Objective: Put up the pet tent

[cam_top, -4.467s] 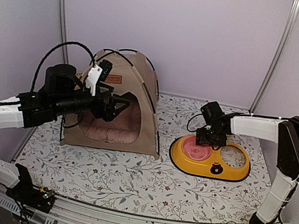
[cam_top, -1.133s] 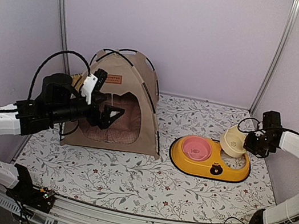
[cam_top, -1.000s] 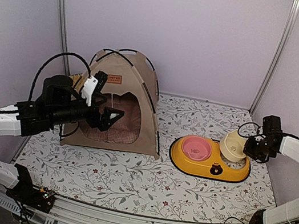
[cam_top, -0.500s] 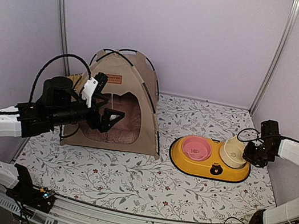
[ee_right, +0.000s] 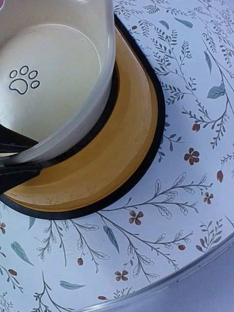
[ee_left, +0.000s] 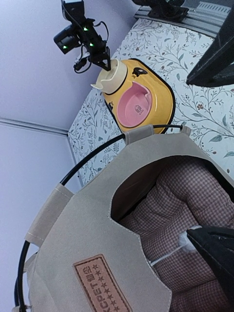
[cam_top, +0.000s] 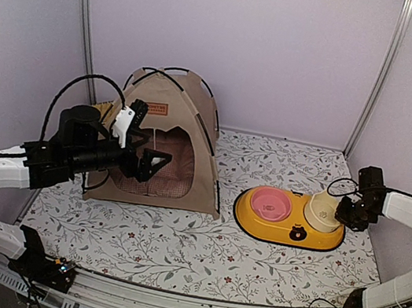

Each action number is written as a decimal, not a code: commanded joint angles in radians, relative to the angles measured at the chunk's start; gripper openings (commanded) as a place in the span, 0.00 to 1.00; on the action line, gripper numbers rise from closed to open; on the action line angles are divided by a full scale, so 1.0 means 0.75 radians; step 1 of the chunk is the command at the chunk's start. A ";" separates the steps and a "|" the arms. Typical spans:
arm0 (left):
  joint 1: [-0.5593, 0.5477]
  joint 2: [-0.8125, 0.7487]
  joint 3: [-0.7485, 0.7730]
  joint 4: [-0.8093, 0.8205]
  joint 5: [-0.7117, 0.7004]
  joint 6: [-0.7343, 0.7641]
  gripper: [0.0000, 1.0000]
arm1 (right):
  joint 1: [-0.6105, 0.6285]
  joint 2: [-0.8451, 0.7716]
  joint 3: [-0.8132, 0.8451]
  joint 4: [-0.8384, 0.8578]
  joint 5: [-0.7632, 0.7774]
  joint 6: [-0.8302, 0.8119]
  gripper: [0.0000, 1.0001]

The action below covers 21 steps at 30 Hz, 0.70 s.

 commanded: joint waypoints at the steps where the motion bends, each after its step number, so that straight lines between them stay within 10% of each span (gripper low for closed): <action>1: -0.020 0.001 -0.008 0.025 -0.004 -0.007 0.99 | 0.001 -0.005 -0.007 0.063 0.012 -0.003 0.05; 21: -0.020 0.029 0.017 0.023 -0.002 -0.014 0.99 | 0.029 0.013 0.009 0.059 0.029 -0.008 0.24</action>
